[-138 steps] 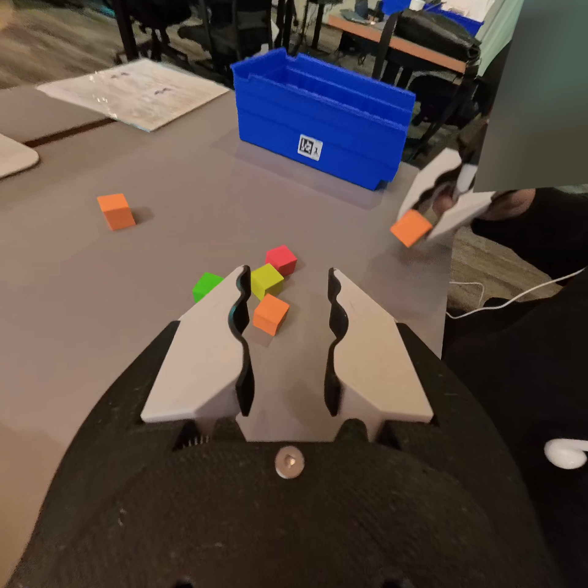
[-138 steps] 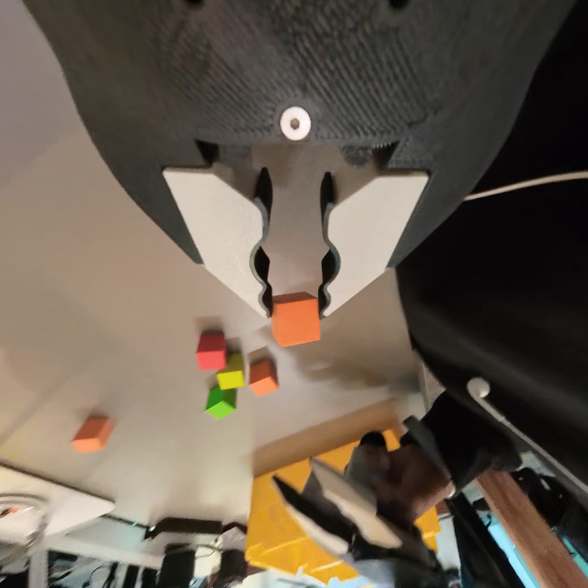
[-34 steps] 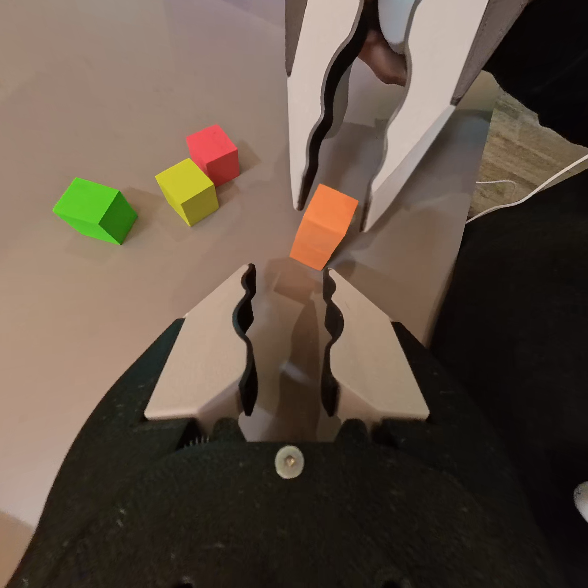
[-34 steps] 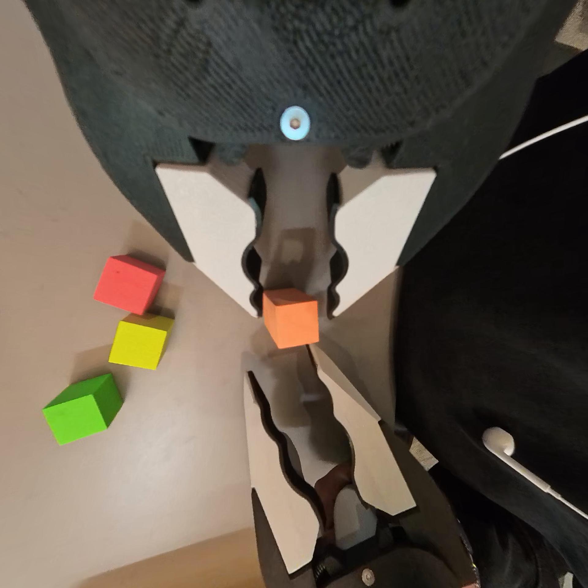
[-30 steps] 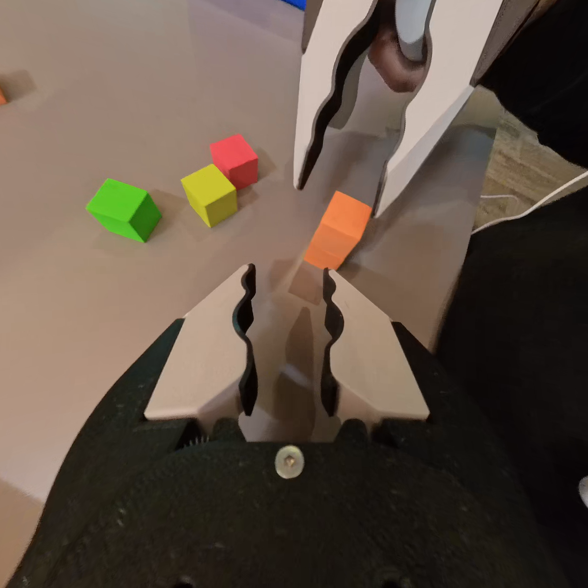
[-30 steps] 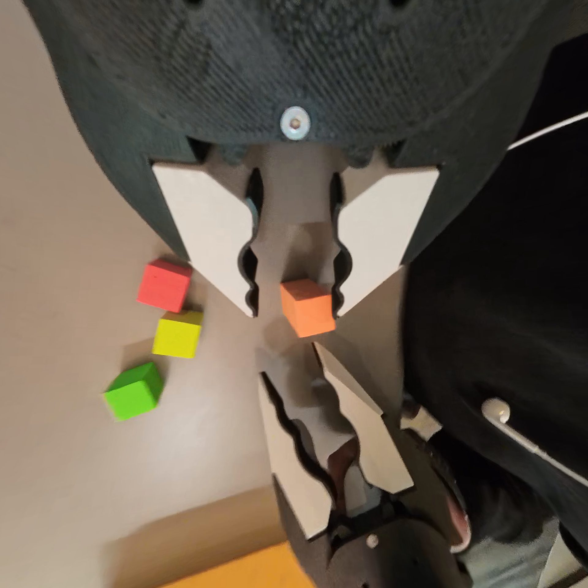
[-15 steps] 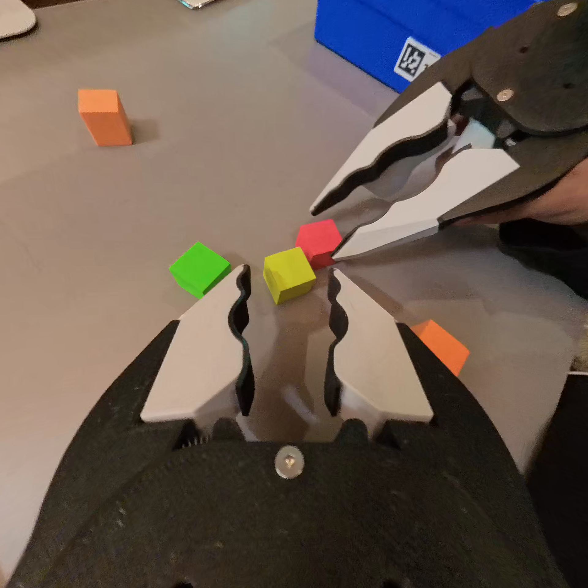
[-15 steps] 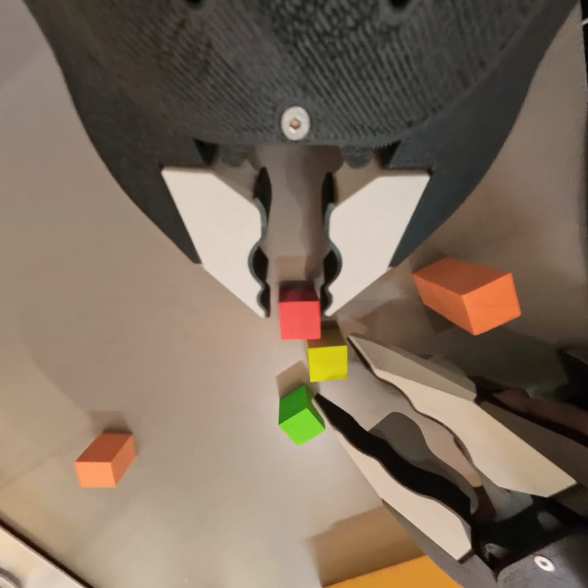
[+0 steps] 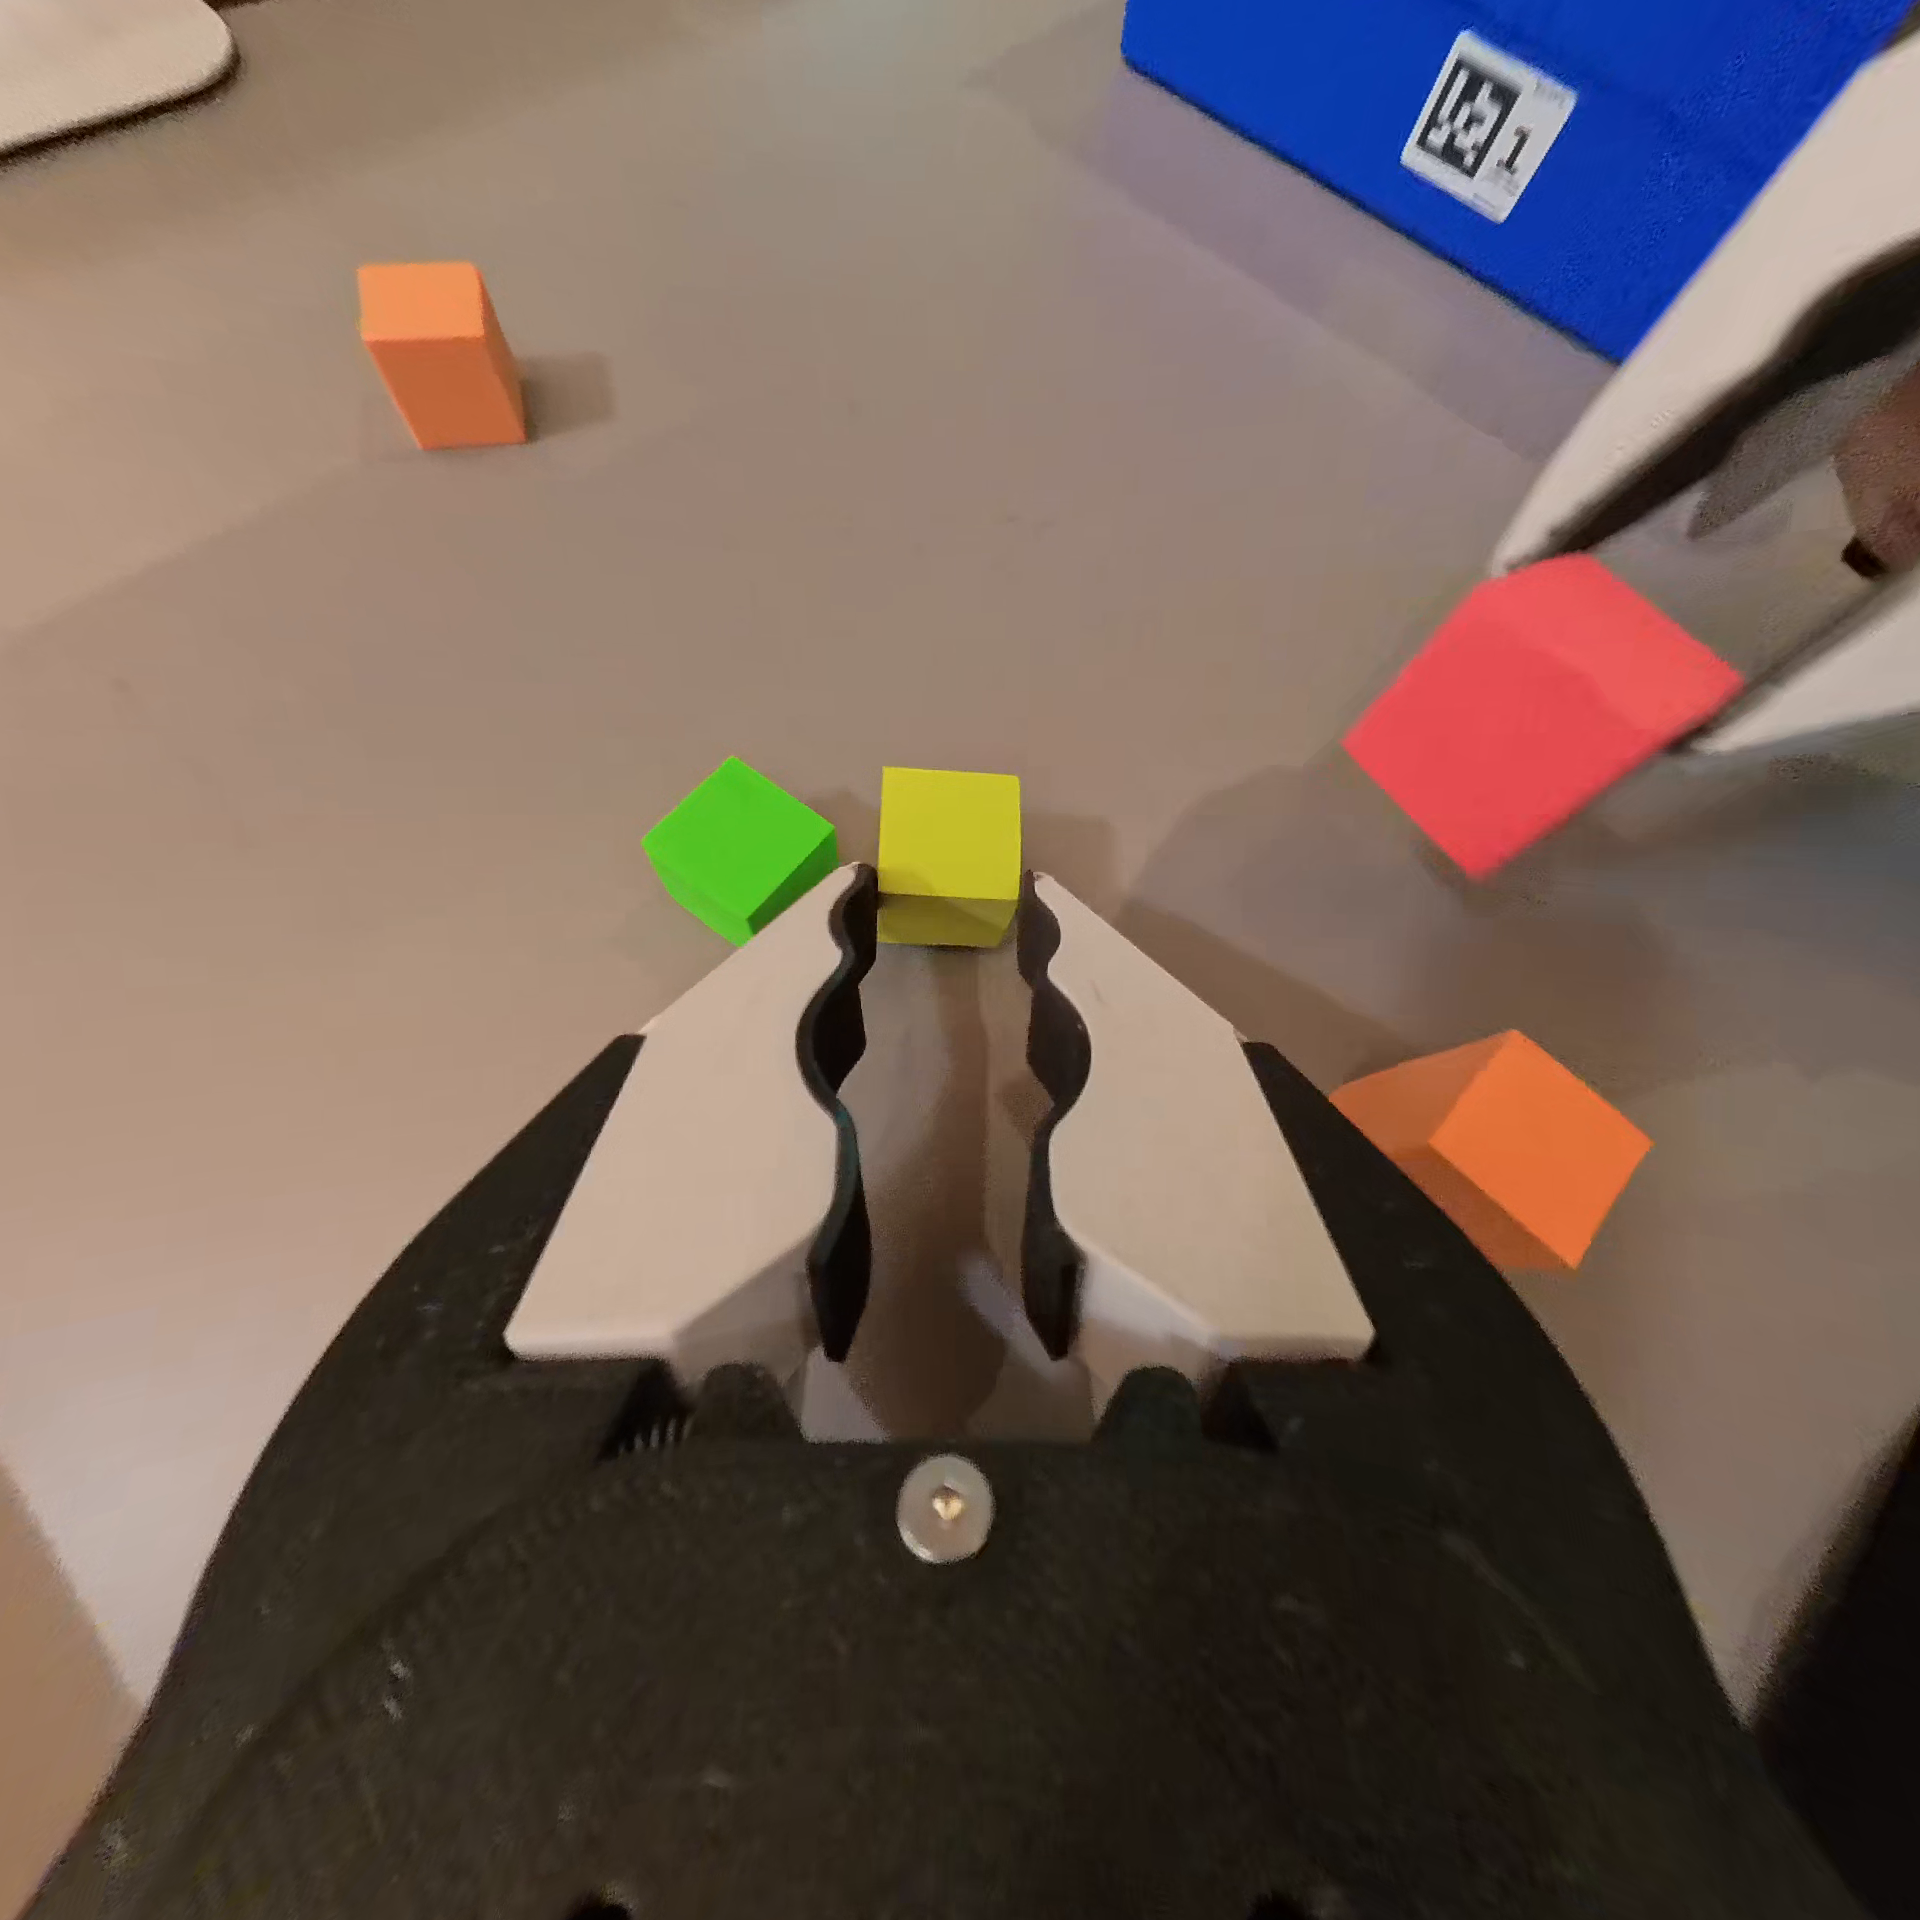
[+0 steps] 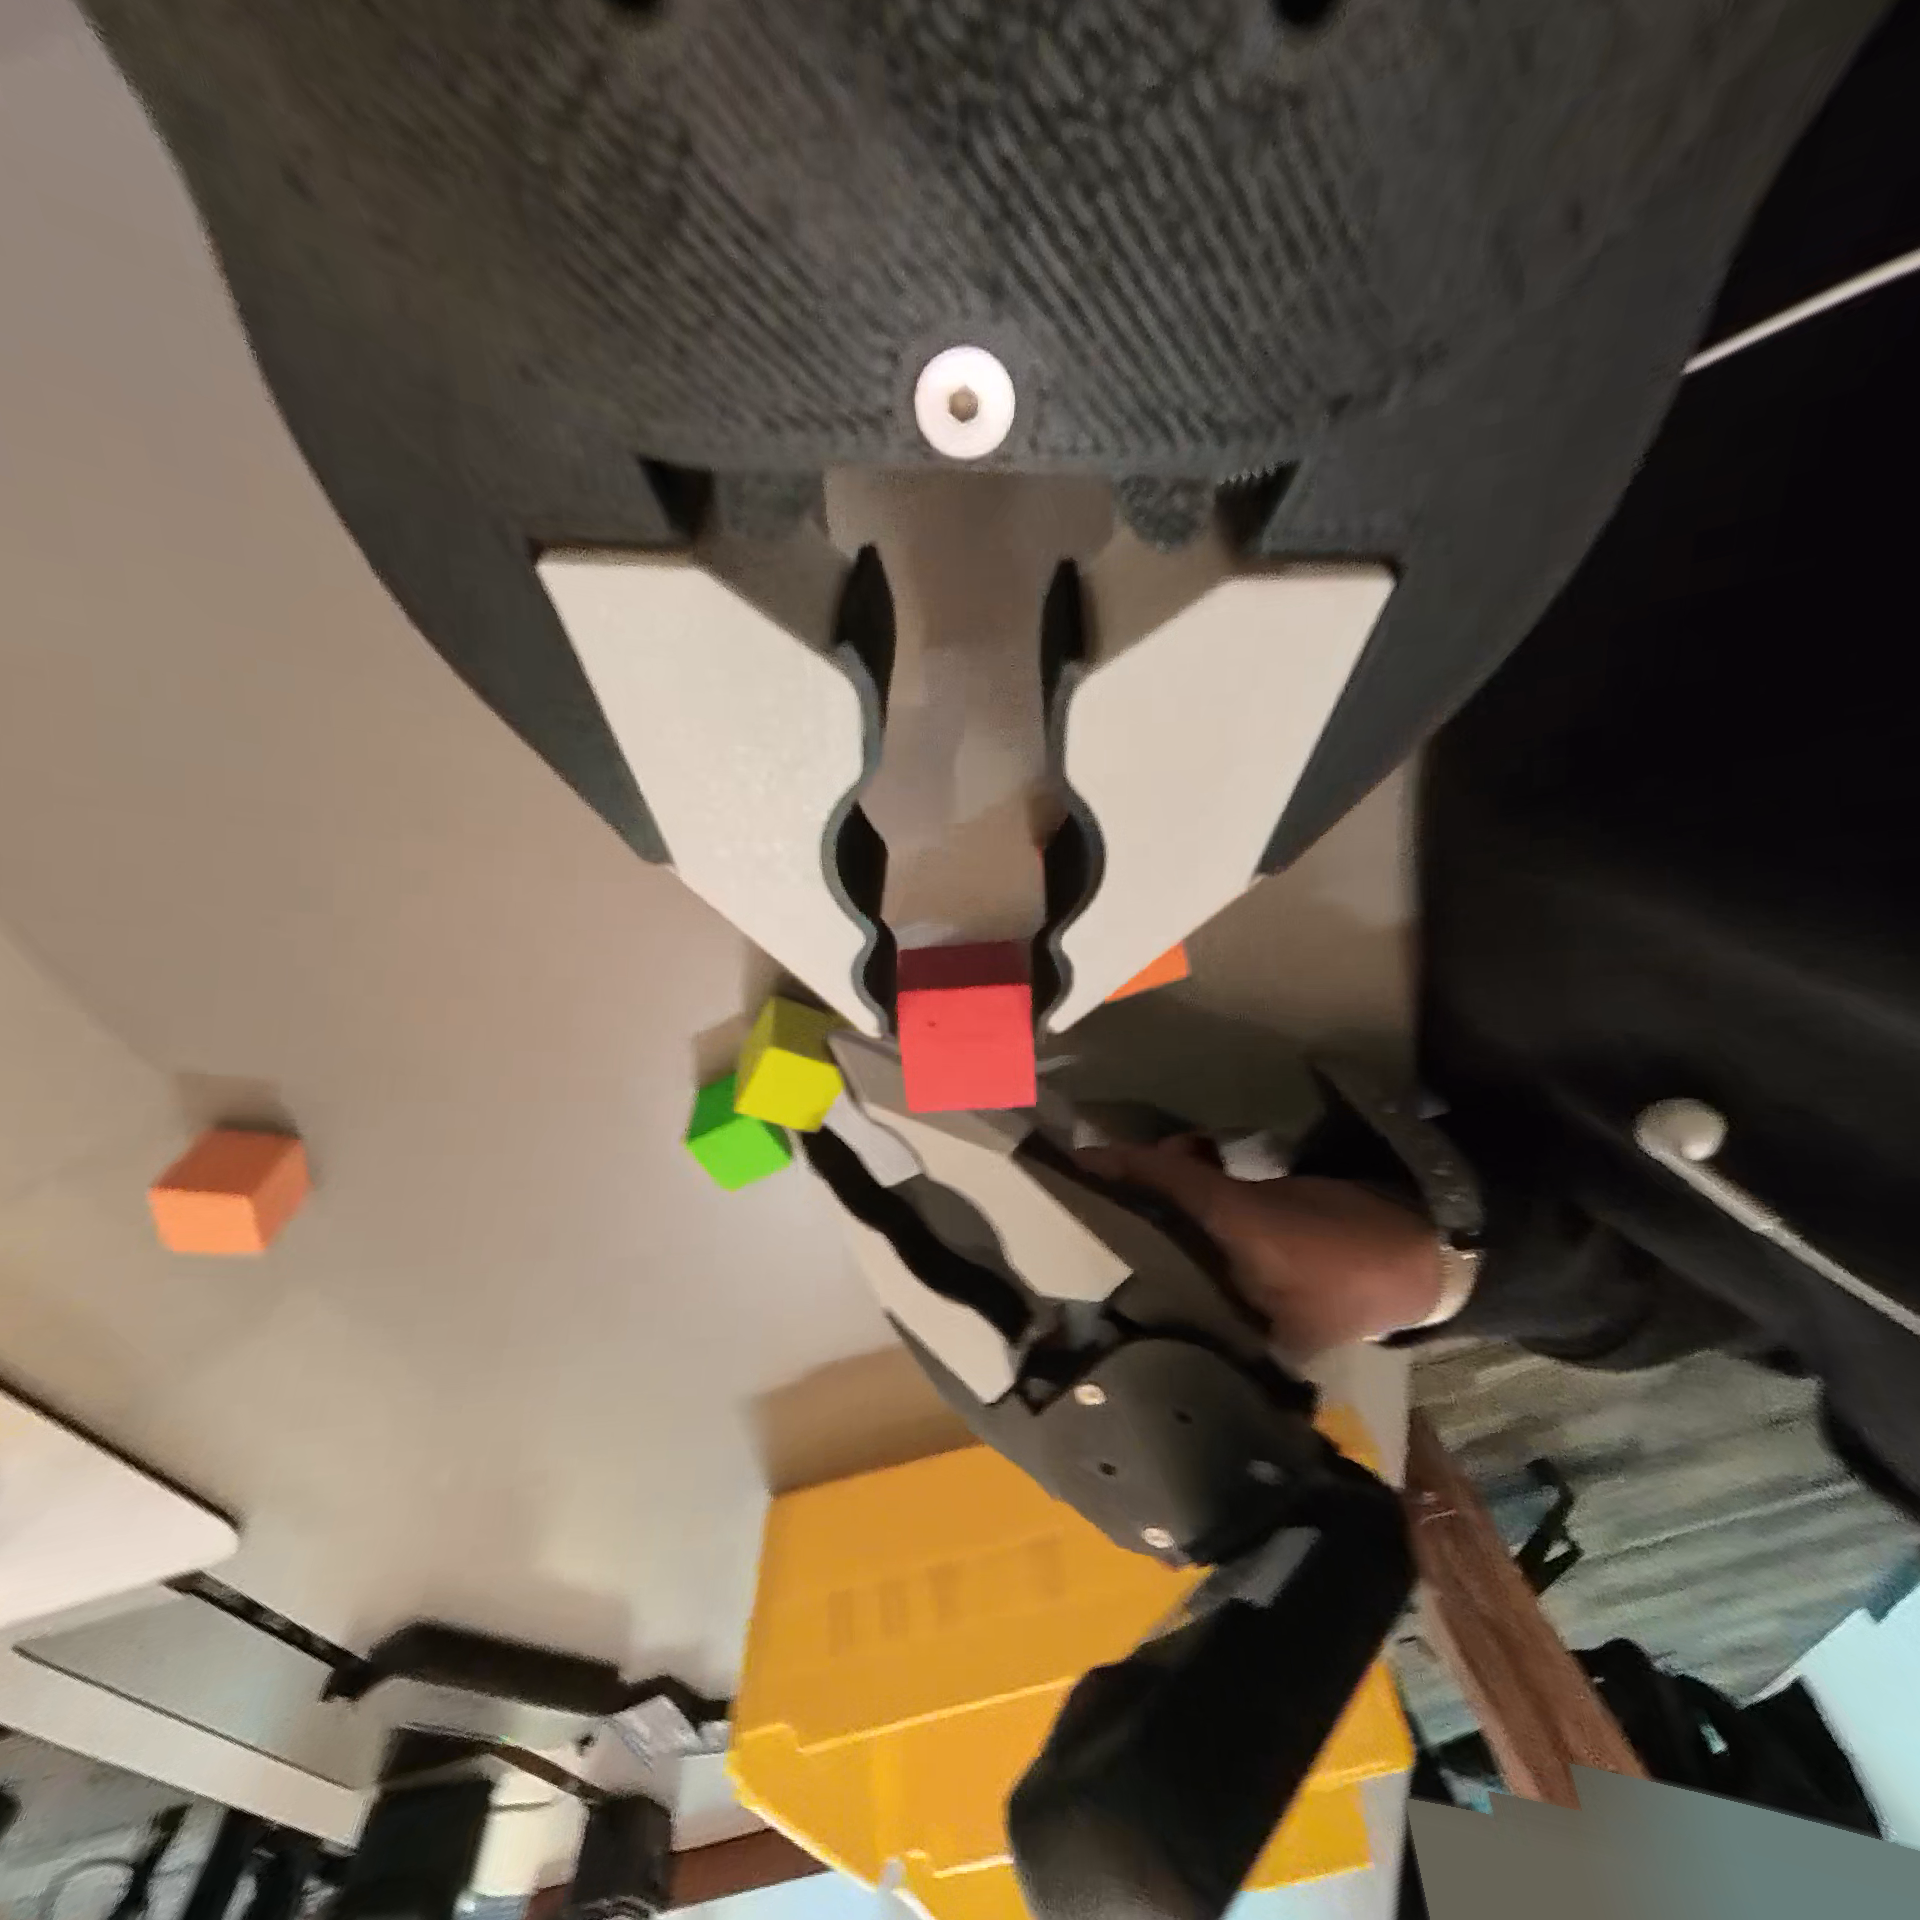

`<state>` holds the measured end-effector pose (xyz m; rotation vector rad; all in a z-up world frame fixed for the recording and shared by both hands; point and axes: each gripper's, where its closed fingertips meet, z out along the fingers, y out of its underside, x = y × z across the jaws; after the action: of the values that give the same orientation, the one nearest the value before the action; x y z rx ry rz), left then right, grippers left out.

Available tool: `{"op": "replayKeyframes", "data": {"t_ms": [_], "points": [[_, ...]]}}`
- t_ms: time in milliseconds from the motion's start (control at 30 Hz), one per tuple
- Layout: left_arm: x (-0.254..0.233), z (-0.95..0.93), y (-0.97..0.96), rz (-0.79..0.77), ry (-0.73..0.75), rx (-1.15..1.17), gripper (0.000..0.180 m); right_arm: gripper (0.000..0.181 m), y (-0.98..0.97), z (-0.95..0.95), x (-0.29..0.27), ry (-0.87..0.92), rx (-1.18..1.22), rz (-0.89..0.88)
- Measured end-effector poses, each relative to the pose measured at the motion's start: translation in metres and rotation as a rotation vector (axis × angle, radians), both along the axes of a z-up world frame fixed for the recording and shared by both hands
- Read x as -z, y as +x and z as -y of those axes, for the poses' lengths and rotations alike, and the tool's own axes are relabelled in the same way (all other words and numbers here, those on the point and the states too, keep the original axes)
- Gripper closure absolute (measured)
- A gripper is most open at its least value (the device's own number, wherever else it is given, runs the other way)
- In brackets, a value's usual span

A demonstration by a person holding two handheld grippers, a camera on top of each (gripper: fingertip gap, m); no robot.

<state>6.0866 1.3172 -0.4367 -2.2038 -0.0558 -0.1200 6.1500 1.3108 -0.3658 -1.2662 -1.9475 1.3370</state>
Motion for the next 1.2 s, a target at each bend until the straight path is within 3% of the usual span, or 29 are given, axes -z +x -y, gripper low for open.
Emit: {"op": "replayKeyframes", "data": {"t_ms": [300,1200], "points": [[-0.037,0.023,-0.016,0.040,0.145,-0.002,0.157,0.157,0.016,0.043,0.012,0.065,-0.206,0.085],[-0.036,0.035,-0.022,0.058,0.151,0.002,0.157,0.157,0.016,0.049,0.021,0.133,-0.260,0.124]]}}
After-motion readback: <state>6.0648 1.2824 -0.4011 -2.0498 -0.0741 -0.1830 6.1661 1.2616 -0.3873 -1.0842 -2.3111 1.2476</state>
